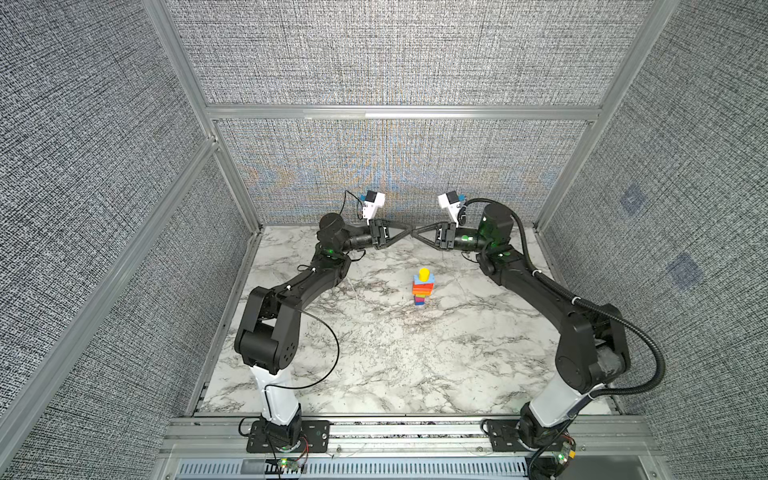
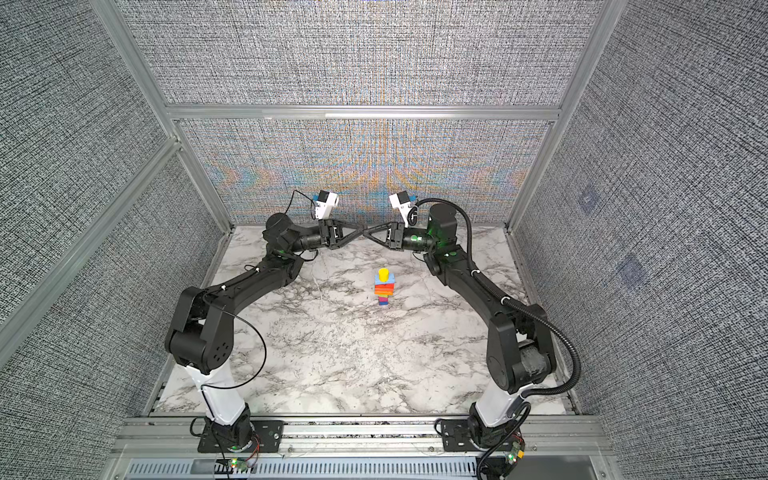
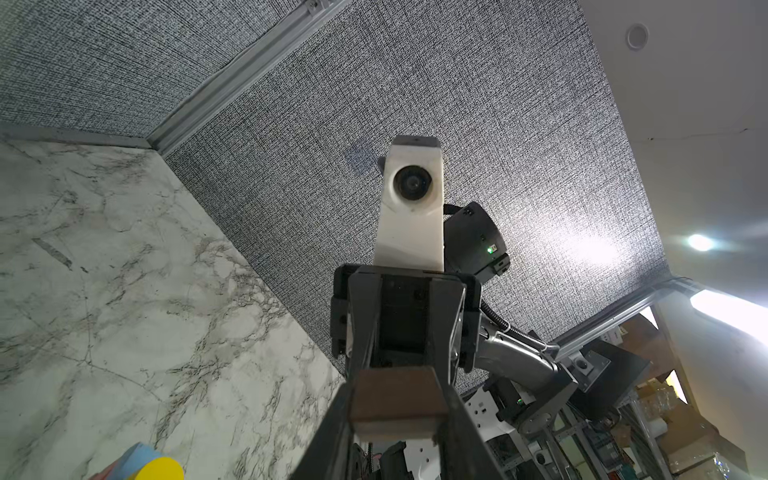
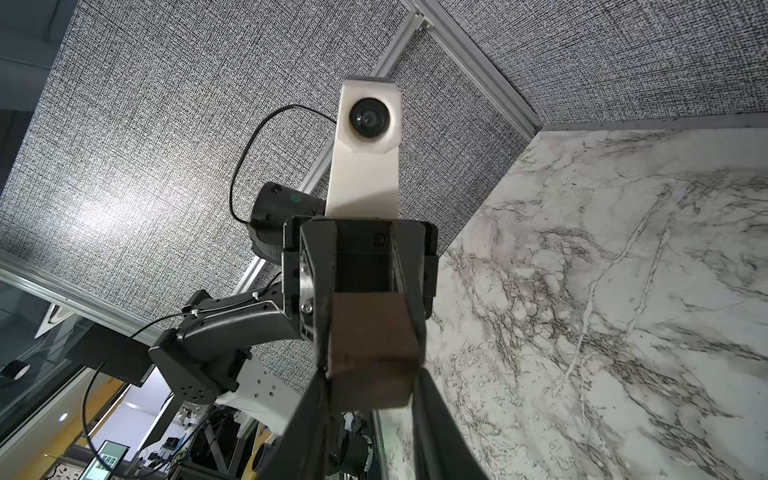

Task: Build the wood block tower
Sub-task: 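Open the left gripper and draw it back while the right gripper holds the wedge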

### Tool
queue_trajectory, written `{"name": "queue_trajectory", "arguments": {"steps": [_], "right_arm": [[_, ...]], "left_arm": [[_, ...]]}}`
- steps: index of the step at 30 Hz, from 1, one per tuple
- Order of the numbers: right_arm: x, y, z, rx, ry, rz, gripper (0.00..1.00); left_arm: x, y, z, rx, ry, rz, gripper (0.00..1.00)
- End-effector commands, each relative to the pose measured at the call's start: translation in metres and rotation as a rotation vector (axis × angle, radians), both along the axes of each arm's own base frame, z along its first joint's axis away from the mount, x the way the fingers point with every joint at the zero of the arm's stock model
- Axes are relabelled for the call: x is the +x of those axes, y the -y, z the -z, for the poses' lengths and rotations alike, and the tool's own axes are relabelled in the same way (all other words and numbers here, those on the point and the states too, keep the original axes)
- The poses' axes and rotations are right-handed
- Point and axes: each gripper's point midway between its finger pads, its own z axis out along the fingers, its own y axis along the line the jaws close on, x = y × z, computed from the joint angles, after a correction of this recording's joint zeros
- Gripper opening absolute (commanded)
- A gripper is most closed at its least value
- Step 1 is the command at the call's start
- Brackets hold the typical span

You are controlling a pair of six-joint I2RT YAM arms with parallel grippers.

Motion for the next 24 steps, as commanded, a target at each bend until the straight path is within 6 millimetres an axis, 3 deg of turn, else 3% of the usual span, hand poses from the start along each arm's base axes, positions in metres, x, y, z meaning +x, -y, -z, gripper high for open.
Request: {"name": "queue_trajectory", "arguments": {"steps": [1, 7, 10, 17, 24], "right_arm": [[0.004, 0.006, -0.005, 0.002, 0.041, 0.025, 0.19], [0.005, 0.013, -0.005, -0.003, 0.042, 0.034, 0.19], [0.004, 0.014, -0.002, -0.016, 0.039, 0.037, 0.19], [0.001, 0.024, 0.01, -0.11, 0.039, 0.088, 0.19], [-0.011, 0.049, 0.042, -0.403, 0.059, 0.225, 0.19]], "left_arm": [[0.001, -0.002, 0.007, 0.025, -0.002, 0.014, 0.35], [0.011, -0.009, 0.015, 0.038, -0.006, -0.022, 0.73], [0.017, -0.013, 0.017, 0.044, -0.009, -0.046, 0.86], [0.029, -0.03, 0.032, 0.108, -0.019, -0.147, 0.96], [0.038, -0.065, 0.088, 0.481, -0.056, -0.408, 0.99]]}}
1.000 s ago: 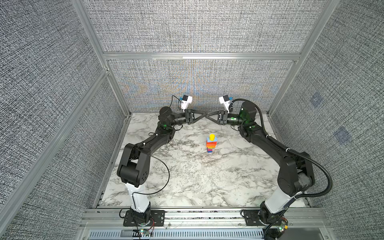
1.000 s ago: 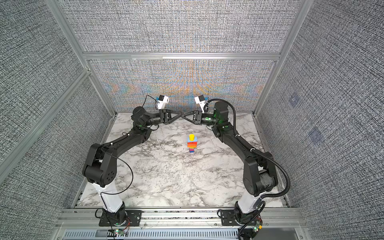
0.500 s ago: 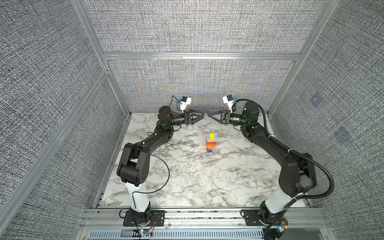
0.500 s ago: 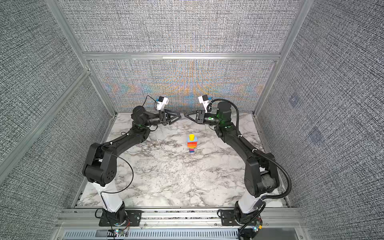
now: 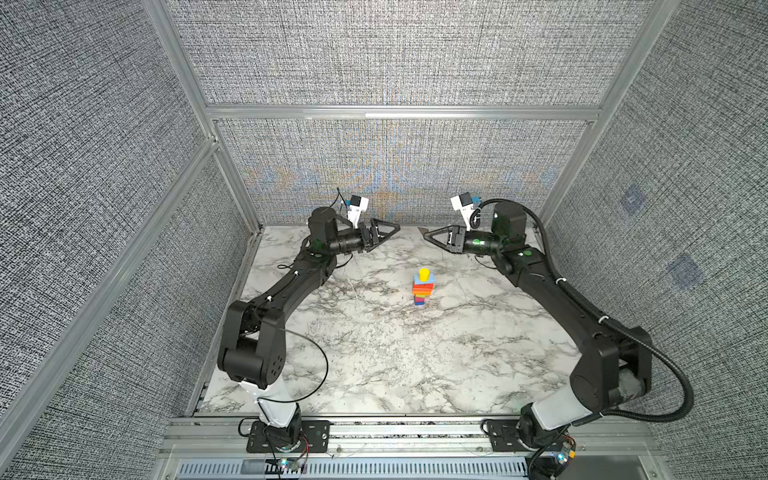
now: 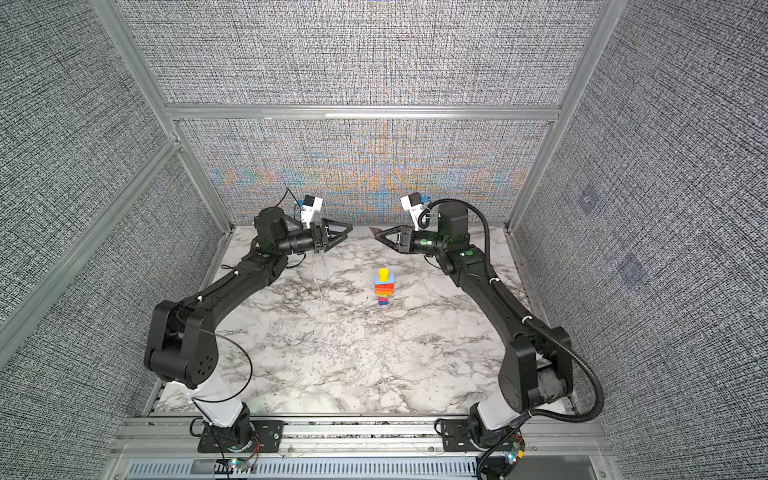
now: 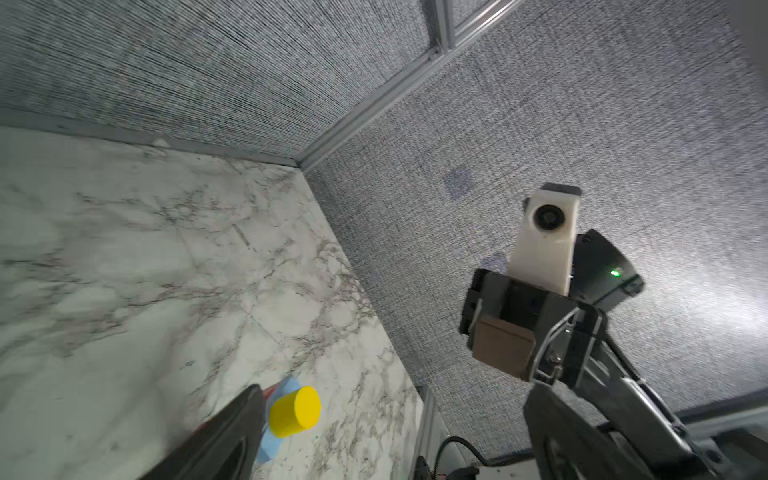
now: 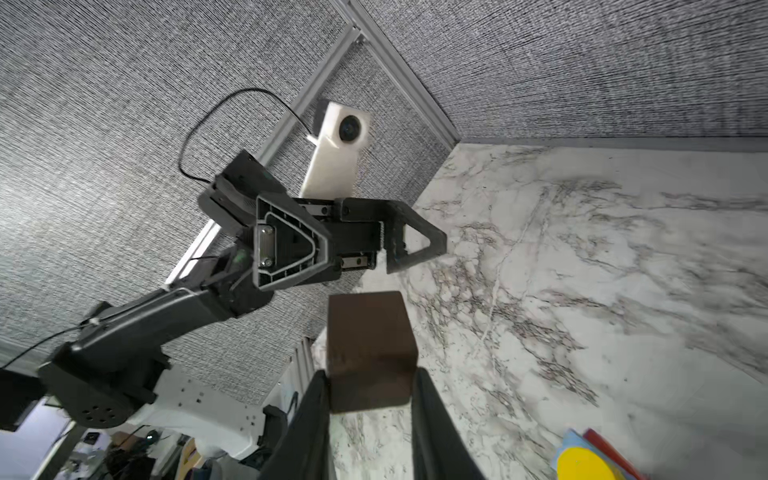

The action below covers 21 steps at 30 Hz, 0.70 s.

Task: Build the wood block tower
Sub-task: 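Open the left gripper and draw it back while the right gripper holds the wedge, then carry the wedge over the yellow cylinder with the right gripper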

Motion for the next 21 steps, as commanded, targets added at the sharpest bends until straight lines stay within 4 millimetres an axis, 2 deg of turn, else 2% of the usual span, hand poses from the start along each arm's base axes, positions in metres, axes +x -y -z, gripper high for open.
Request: {"name": "queue_trajectory", "arguments": {"steps": [1, 5, 11, 14, 21], "right_arm": [[-0.006, 0.017, 0.038, -0.207, -0.025, 0.075, 0.19], [-0.015, 0.028, 0.055, -0.358, -0.024, 0.125, 0.19], [-0.025, 0.034, 0.074, -0.506, -0.025, 0.154, 0.19], [-0.028, 0.033, 0.081, -0.559, -0.021, 0.155, 0.19], [-0.028, 0.03, 0.093, -0.648, -0.007, 0.157, 0.19]], "left_arm": [[0.006, -0.026, 0.056, 0.264, -0.065, -0.151, 0.99], [0.004, -0.053, 0.078, 0.418, -0.114, -0.299, 0.99], [-0.012, -0.081, 0.092, 0.548, -0.117, -0.439, 0.99], [-0.021, -0.088, 0.101, 0.594, -0.125, -0.469, 0.99], [-0.036, -0.089, 0.124, 0.65, -0.143, -0.466, 0.99]]}}
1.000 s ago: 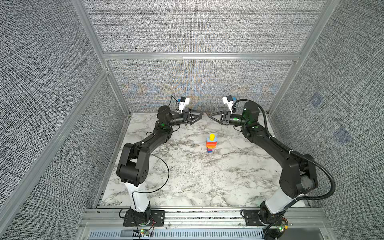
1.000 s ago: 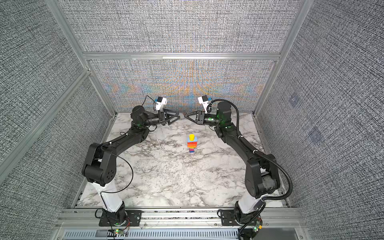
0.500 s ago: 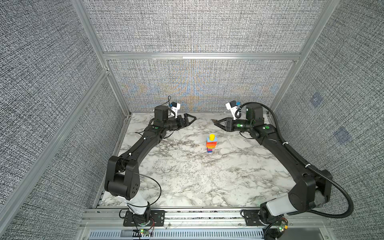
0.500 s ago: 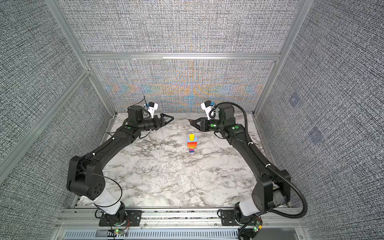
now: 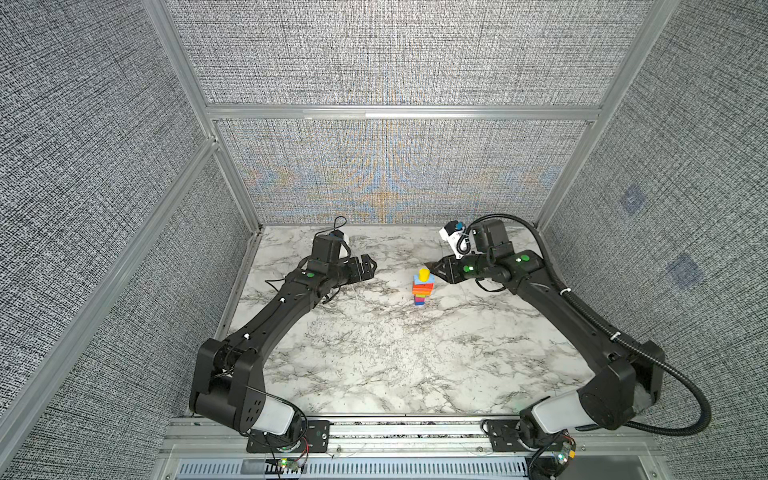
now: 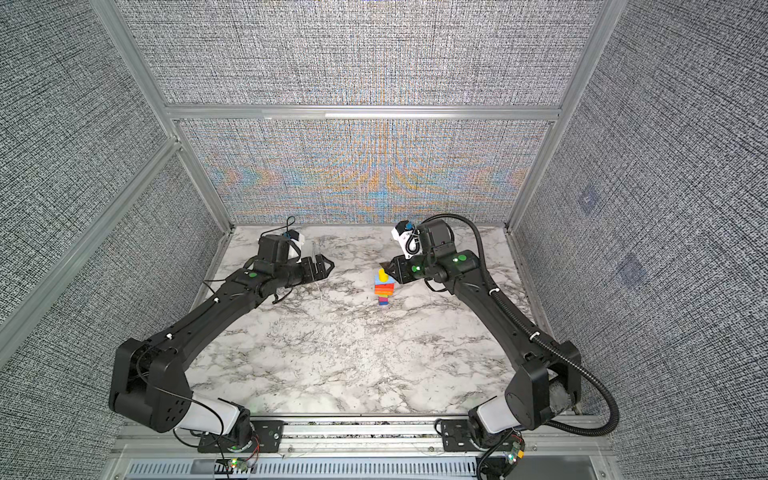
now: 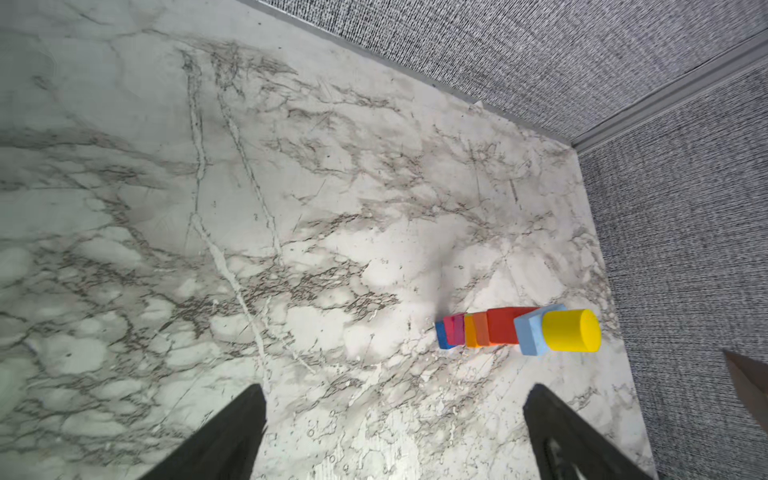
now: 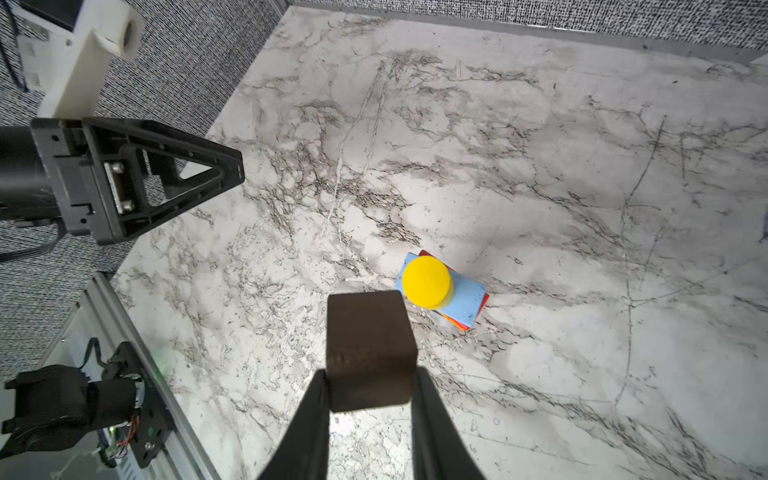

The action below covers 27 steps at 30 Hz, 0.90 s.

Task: Build the wood block tower
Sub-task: 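Carry the wedge over the yellow cylinder with the right gripper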

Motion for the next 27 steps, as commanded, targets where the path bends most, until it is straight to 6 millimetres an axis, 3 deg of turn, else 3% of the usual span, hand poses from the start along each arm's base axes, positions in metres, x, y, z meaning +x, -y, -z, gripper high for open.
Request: {"name": "queue_trajectory", "arguments": {"steps": [1, 7, 27], "right_arm": [[0.002, 0.005, 0.006, -0.073, 0.022, 0.009, 0.19], [0.006, 0.002, 0.012, -0.101, 0.057, 0.017, 0.19], [0.024, -0.011, 0.033, -0.144, 0.061, 0.001, 0.19]], "left_arm": [[-0.003, -0.007, 0.013, 0.062, -0.01, -0.025, 0.99], [-0.006, -0.012, 0.03, 0.106, -0.037, -0.038, 0.99], [-0.001, -0.011, 0.05, 0.137, -0.067, -0.033, 0.99]]}}
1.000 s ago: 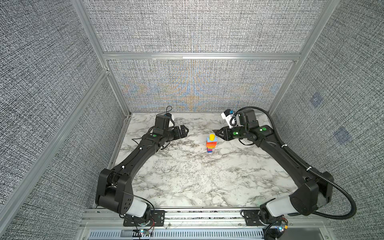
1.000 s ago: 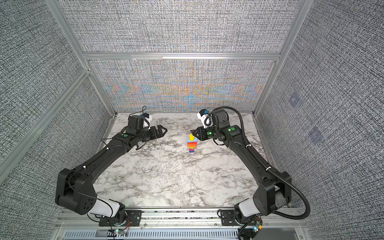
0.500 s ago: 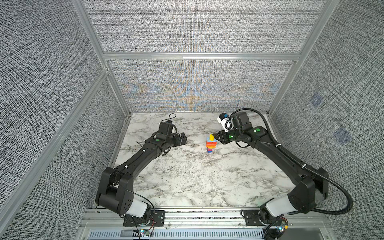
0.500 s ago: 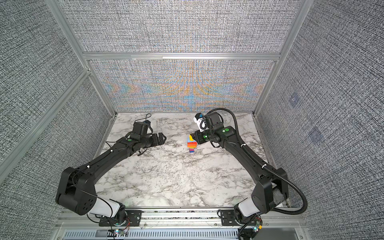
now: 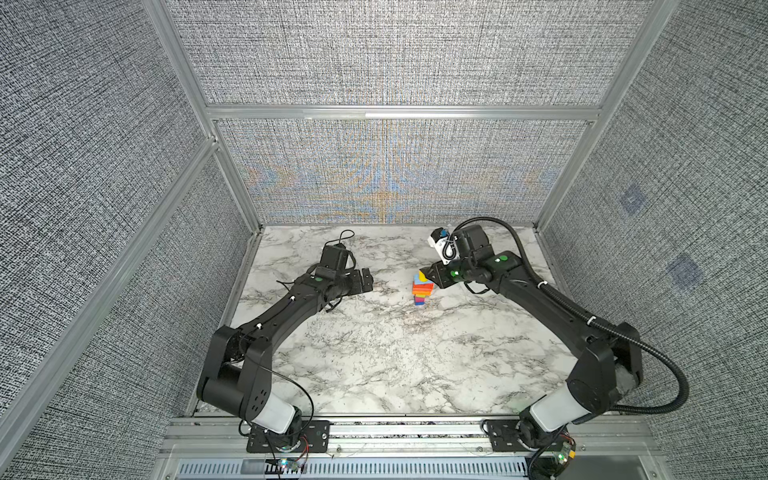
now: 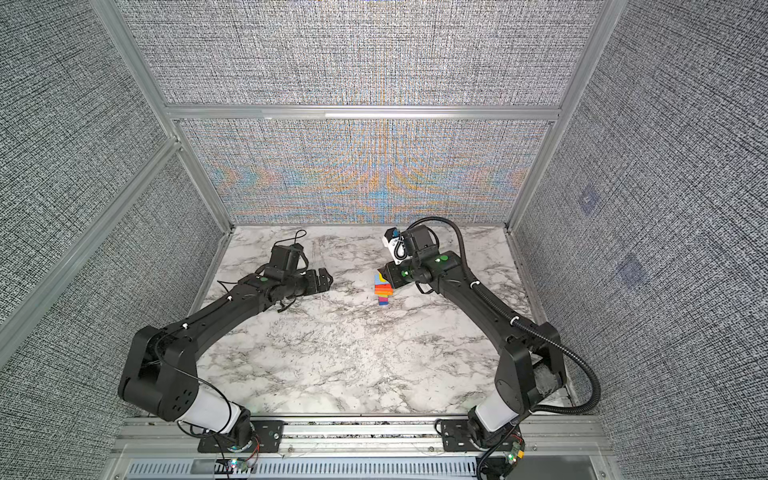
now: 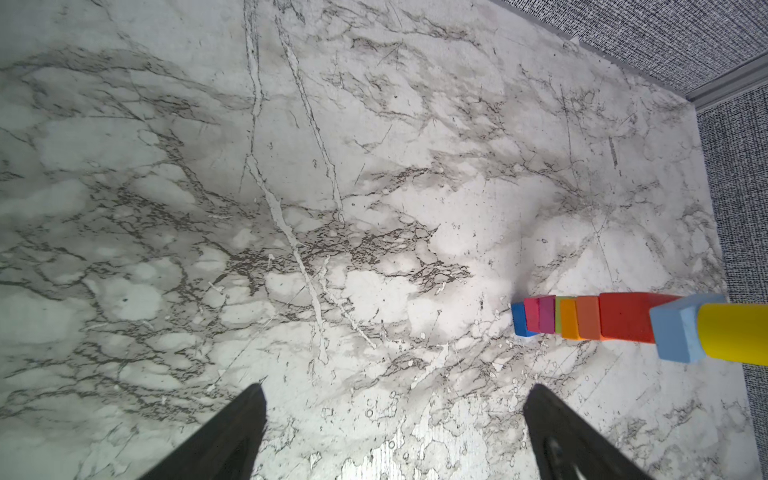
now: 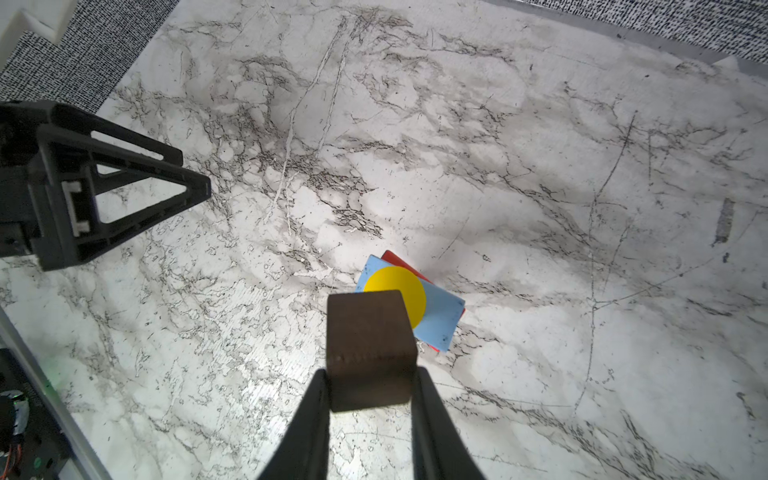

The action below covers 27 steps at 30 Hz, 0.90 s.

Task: Build the wood block tower
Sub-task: 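Carry the wedge over the yellow cylinder with the right gripper, then lower the wedge onto the yellow cylinder with the right gripper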

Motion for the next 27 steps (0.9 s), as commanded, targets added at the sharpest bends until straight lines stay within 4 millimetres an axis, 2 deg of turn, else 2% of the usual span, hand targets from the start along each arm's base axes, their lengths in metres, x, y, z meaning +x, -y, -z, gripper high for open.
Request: {"name": "queue_trajectory", "arguments": {"steps": [1, 12, 27], "right_arm": [[0.006, -0.004, -0.007, 0.008, 0.033, -0.006, 0.19], [0.012, -0.005, 0.004, -0.019, 0.009, -0.003, 0.19], [0.014, -0.004, 0.008, -0.032, 0.004, -0.002, 0.19]], "left_arm": [[0.004, 0.001, -0.003, 0.005, 0.017, 0.005, 0.99], [0.009, 0.001, 0.002, 0.017, 0.002, 0.003, 0.99], [0.009, 0.002, 0.002, 0.01, 0.0, 0.003, 0.99]]}}
